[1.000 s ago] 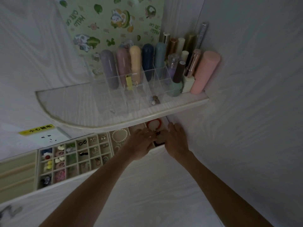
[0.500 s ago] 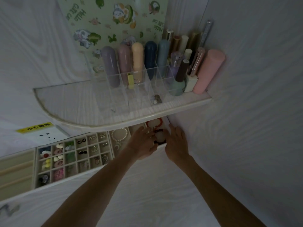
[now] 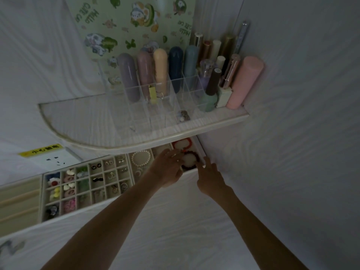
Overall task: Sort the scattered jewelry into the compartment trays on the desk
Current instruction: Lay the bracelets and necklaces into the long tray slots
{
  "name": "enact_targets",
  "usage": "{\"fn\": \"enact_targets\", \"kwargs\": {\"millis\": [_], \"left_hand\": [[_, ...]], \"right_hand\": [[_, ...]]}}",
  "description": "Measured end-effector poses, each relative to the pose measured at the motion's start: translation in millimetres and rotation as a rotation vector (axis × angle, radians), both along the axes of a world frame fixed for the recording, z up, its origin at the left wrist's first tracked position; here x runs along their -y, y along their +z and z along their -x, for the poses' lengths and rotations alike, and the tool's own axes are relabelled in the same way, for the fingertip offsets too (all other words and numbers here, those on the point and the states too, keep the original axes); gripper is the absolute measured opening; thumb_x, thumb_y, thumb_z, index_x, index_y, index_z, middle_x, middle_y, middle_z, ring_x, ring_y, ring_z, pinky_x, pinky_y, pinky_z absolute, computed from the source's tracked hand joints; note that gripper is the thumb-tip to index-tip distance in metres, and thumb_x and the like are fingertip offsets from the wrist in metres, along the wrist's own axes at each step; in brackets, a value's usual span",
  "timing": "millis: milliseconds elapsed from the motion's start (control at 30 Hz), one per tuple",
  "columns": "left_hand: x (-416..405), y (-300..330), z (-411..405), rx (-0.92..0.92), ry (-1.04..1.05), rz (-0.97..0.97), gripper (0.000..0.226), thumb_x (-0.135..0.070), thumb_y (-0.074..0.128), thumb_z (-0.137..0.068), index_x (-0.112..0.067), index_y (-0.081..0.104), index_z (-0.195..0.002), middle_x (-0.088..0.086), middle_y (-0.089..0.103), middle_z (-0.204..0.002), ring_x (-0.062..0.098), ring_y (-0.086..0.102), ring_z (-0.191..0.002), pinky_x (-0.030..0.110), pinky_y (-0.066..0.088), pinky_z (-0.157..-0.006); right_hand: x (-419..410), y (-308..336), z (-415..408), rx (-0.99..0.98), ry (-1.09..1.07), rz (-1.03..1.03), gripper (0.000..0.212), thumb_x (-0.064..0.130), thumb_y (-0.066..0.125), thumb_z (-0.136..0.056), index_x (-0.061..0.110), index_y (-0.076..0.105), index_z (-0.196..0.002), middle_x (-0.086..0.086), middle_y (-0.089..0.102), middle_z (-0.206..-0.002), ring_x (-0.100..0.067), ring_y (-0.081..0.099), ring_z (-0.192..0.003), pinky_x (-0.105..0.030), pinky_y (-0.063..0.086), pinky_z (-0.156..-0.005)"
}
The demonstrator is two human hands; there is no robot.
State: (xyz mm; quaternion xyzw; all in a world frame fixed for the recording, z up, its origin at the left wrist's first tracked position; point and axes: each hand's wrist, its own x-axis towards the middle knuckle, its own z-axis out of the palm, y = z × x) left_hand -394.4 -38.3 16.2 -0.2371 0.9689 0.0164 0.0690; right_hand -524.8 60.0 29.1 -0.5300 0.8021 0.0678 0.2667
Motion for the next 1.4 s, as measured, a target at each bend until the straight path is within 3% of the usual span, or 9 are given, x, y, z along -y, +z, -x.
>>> {"fn": "enact_targets", "kwargs": {"millis": [167, 400, 600, 767, 867, 1100, 1200, 1300, 1400], "left_hand": [[-5, 6, -2, 0.031, 0.000, -0.010, 0.046, -0.031, 0.034, -0.097, -0.021, 0.039, -0.141, 0.005, 0.026, -0.154, 0.023, 0.019, -0.143, 0.037, 0.016, -0.114], [-15, 11, -7, 0.083, -0.015, -0.015, 0.046, -0.032, 0.033, -0.098, -0.023, 0.036, -0.143, 0.007, 0.036, -0.148, 0.025, 0.029, -0.137, 0.037, 0.018, -0.112], [-17, 10, -8, -0.086, 0.067, -0.068, 0.044, -0.026, 0.039, -0.093, -0.020, 0.046, -0.136, 0.003, 0.047, -0.141, 0.022, 0.036, -0.133, 0.034, 0.025, -0.108], [-32, 27, -33, -0.359, 0.377, -0.185, 0.035, -0.027, 0.040, -0.093, -0.029, 0.052, -0.126, -0.008, 0.063, -0.118, 0.015, 0.061, -0.104, 0.030, 0.046, -0.086], [-48, 37, -70, -0.487, 0.675, -0.341, 0.026, -0.031, 0.043, -0.094, -0.034, 0.058, -0.116, -0.009, 0.068, -0.106, 0.016, 0.065, -0.094, 0.032, 0.053, -0.078], [-79, 43, -184, -0.454, 1.052, -0.414, 0.026, -0.043, 0.042, -0.095, -0.034, 0.063, -0.107, -0.012, 0.068, -0.104, 0.010, 0.064, -0.094, 0.023, 0.043, -0.074], [-93, 46, -242, -0.423, 1.224, -0.415, 0.025, -0.041, 0.041, -0.095, -0.031, 0.063, -0.103, -0.005, 0.068, -0.105, 0.018, 0.063, -0.096, 0.027, 0.046, -0.080], [-106, 47, -301, -0.375, 1.335, -0.371, 0.025, -0.036, 0.042, -0.096, -0.033, 0.062, -0.111, -0.005, 0.066, -0.113, 0.017, 0.062, -0.102, 0.026, 0.044, -0.085], [-116, 41, -355, -0.357, 1.453, -0.335, 0.027, -0.034, 0.045, -0.095, -0.033, 0.060, -0.118, -0.005, 0.063, -0.119, 0.017, 0.059, -0.108, 0.026, 0.043, -0.089]], "right_hand": [[-2, 5, 2, -0.009, 0.000, -0.013, 0.064, 0.008, 0.040, -0.094, 0.021, 0.011, -0.149, -0.011, -0.003, -0.156, -0.034, 0.012, -0.140, -0.042, 0.029, -0.111], [-2, 8, 2, -0.059, 0.023, -0.073, 0.062, 0.011, 0.039, -0.095, 0.028, 0.014, -0.149, -0.007, -0.004, -0.157, -0.033, 0.009, -0.142, -0.045, 0.026, -0.112], [-8, 27, -10, -0.008, -0.033, 0.083, 0.063, 0.010, 0.041, -0.093, 0.024, 0.016, -0.148, -0.007, 0.007, -0.156, -0.028, 0.020, -0.138, -0.040, 0.035, -0.105], [-17, 47, -25, 0.061, -0.083, 0.478, 0.027, 0.018, 0.050, -0.093, 0.018, 0.053, -0.120, -0.004, 0.045, -0.129, -0.021, 0.046, -0.116, -0.033, 0.047, -0.085], [-17, 43, -38, 0.088, -0.074, 0.659, 0.014, 0.009, 0.057, -0.085, 0.016, 0.060, -0.097, -0.002, 0.056, -0.108, -0.022, 0.053, -0.101, -0.033, 0.049, -0.075], [6, 36, -100, 0.172, 0.225, 0.560, 0.015, 0.008, 0.058, -0.084, 0.017, 0.067, -0.092, -0.003, 0.065, -0.096, -0.025, 0.058, -0.095, -0.035, 0.048, -0.077], [23, 42, -148, 0.190, 0.435, 0.476, 0.020, 0.011, 0.051, -0.088, 0.016, 0.069, -0.098, -0.001, 0.065, -0.102, -0.021, 0.057, -0.100, -0.030, 0.045, -0.083], [33, 44, -203, 0.264, 0.568, 0.447, 0.022, 0.010, 0.050, -0.089, 0.013, 0.069, -0.098, -0.004, 0.067, -0.103, -0.021, 0.058, -0.102, -0.029, 0.046, -0.084], [36, 40, -257, 0.326, 0.694, 0.396, 0.026, 0.015, 0.047, -0.093, 0.019, 0.064, -0.113, 0.000, 0.061, -0.117, -0.018, 0.053, -0.114, -0.027, 0.041, -0.094]]}}
